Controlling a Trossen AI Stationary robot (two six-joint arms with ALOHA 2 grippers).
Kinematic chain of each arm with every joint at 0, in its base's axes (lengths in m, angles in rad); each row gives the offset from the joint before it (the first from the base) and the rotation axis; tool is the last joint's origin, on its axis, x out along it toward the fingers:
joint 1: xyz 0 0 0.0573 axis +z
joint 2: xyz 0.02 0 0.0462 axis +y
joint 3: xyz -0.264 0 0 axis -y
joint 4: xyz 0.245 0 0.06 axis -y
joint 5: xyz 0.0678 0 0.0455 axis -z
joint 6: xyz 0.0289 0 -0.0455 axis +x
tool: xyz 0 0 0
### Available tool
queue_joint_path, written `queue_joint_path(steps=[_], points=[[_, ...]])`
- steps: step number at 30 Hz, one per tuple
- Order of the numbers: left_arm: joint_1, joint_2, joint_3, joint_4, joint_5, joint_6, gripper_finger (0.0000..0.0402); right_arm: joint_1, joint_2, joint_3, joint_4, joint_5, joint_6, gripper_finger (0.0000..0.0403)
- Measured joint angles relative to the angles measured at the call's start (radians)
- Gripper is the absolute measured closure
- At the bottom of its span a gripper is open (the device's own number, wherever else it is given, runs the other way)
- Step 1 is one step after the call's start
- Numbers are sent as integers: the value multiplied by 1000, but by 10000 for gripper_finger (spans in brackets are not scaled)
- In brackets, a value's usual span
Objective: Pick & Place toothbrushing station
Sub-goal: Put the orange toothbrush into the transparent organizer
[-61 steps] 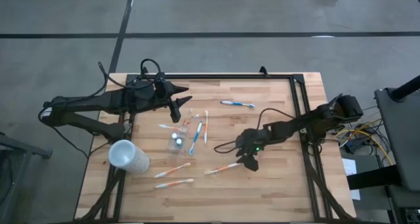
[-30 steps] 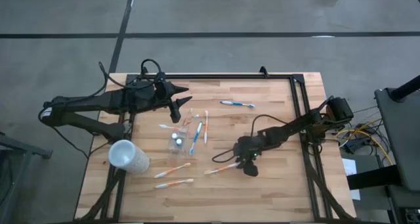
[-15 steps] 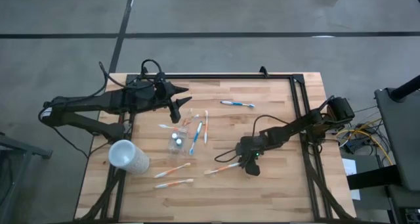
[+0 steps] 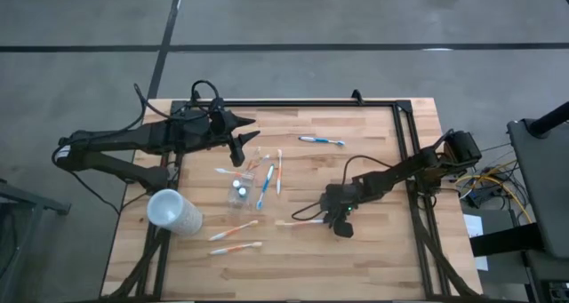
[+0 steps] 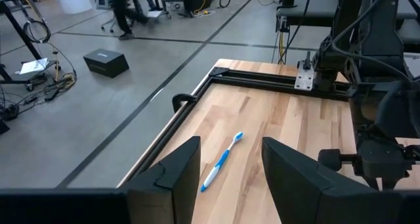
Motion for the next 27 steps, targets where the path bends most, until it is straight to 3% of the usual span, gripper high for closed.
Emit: queue_joint_path(steps=[27], points=[[0, 0, 0, 0, 0, 0, 234, -3, -5, 14, -41, 60, -5, 393]])
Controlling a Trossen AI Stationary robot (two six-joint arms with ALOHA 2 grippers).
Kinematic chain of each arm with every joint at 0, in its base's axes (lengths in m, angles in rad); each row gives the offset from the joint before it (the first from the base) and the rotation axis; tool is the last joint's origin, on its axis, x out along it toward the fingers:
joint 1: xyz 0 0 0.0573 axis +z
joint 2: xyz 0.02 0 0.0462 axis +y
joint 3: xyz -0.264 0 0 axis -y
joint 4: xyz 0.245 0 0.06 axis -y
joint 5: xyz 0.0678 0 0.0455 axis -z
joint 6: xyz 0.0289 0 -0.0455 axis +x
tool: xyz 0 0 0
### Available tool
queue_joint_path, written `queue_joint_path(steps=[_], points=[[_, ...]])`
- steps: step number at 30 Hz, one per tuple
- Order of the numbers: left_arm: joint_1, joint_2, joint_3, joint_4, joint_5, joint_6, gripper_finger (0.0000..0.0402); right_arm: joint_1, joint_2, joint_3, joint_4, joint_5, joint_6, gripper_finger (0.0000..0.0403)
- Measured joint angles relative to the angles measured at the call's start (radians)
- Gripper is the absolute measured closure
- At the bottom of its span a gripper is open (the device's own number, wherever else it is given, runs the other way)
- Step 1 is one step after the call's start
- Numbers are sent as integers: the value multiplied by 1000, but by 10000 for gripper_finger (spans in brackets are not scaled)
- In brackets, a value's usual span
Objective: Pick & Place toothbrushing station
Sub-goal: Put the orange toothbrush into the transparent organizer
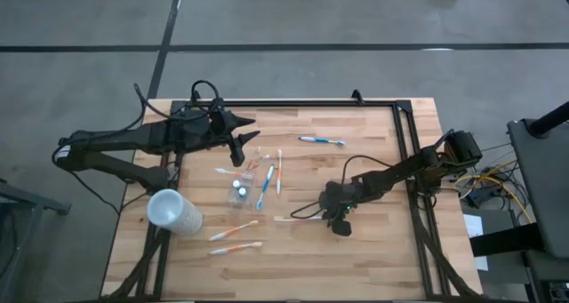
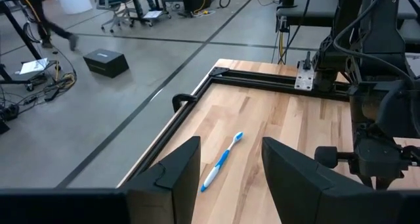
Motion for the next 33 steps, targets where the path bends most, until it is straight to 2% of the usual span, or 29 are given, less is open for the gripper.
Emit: queue_joint_path(steps=[7, 21, 27, 33], points=[[0, 0, 0, 0, 0, 0, 234, 0, 0, -1, 1, -1, 3, 389], [0, 0, 0, 0, 0, 0, 234, 0, 4, -5, 49, -3, -77, 331], [0, 0, 0, 0, 0, 0, 234, 1, 13, -5, 64, 3, -115, 328], [0, 0, 0, 0, 0, -3, 234, 0, 56, -3, 109, 7, -108, 343]])
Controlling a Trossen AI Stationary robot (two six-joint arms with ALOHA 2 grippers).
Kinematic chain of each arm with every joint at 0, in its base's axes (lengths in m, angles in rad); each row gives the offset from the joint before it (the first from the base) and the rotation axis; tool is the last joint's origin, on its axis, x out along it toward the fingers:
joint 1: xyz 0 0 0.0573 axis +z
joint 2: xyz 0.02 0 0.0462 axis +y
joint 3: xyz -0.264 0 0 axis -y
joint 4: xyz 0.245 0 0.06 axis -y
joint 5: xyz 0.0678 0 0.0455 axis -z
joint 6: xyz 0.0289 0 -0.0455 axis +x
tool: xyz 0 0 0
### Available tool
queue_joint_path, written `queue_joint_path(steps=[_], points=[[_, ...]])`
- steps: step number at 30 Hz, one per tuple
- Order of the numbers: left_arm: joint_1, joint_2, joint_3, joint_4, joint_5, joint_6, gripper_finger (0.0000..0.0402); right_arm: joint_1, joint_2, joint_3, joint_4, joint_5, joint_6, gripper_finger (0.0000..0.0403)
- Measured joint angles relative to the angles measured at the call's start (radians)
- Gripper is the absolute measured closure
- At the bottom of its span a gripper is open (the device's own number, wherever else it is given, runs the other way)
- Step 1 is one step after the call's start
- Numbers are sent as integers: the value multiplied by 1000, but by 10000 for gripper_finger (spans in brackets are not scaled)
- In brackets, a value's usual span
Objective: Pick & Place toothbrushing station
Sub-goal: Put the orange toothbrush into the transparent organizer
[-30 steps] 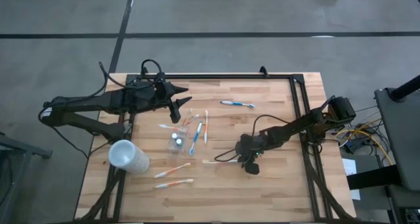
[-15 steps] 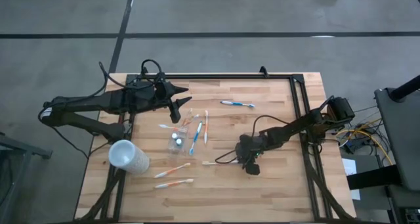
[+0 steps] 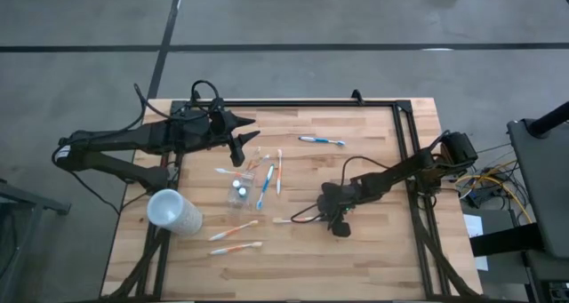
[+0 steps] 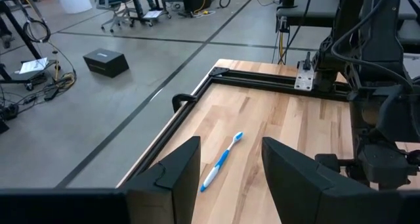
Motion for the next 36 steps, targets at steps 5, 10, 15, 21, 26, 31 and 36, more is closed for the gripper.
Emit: queue_joint_path(steps=[5, 10, 15, 21, 26, 31, 36], points=[[0, 0, 0, 0, 0, 0, 234, 1, 11, 2, -8, 30, 6, 379], [0, 0, 0, 0, 0, 2, 234, 0, 7, 3, -3, 88, 0, 390], [0, 0, 0, 0, 0, 2, 234, 0, -2, 13, -13, 101, 0, 393], [0, 0, 0, 1, -4, 2, 234, -1, -46, 19, -33, 133, -22, 395], [0, 0, 0, 10, -19, 2, 234, -2, -102, 16, -95, 235, -23, 396], [0, -1, 1, 13, -20, 3, 234, -2, -156, 17, -150, 259, -18, 396], [0, -2, 6, 19, -22, 2, 234, -2, -215, 19, -142, 266, -16, 396]])
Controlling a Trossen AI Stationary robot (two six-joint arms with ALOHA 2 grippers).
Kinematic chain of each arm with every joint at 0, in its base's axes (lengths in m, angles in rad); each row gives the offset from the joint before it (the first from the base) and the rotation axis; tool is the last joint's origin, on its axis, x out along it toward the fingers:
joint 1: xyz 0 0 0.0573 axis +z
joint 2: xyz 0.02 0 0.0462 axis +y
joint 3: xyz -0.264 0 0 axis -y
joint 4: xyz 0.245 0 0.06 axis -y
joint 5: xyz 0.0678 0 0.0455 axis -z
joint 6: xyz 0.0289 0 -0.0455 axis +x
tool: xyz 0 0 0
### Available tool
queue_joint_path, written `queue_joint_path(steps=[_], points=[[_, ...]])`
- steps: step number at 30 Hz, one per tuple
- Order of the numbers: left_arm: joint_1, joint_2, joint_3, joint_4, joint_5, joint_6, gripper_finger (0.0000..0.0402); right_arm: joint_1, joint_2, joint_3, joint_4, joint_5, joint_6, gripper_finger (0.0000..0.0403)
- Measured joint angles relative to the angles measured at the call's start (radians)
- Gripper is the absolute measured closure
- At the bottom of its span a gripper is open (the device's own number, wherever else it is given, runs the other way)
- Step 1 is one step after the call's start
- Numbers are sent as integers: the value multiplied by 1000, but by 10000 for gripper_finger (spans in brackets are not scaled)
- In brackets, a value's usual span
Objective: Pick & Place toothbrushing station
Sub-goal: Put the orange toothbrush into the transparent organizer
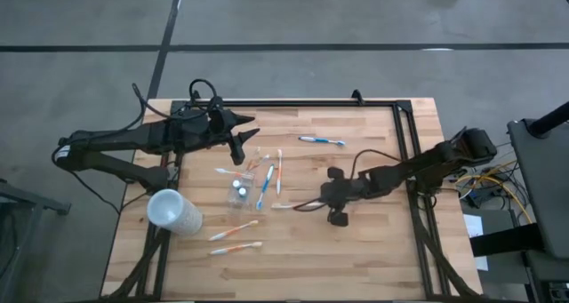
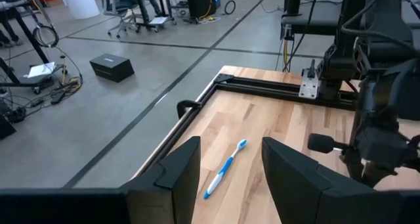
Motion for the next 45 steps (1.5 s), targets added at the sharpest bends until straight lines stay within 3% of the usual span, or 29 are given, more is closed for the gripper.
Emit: queue_joint_path(steps=[7, 12, 23, 29, 34, 37, 45], points=[[0, 0, 0, 0, -1, -1, 234, -9, -72, -1, -9, 16, -3, 395], [0, 0, 0, 4, -1, -2, 234, -8, -52, -2, 10, 16, 2, 394], [0, 0, 0, 8, 0, -10, 234, -8, 53, -2, 155, 35, 264, 394], [0, 0, 0, 18, 0, -16, 234, 42, 85, -105, 485, 245, 255, 394], [0, 0, 0, 26, 0, -16, 234, 64, 83, -251, 748, 268, 261, 394], [4, 0, 0, 37, 0, -16, 234, 66, 83, -305, 829, 261, 262, 394], [5, 0, 0, 68, -7, -57, 234, 66, 113, -347, 861, 89, 84, 394]])
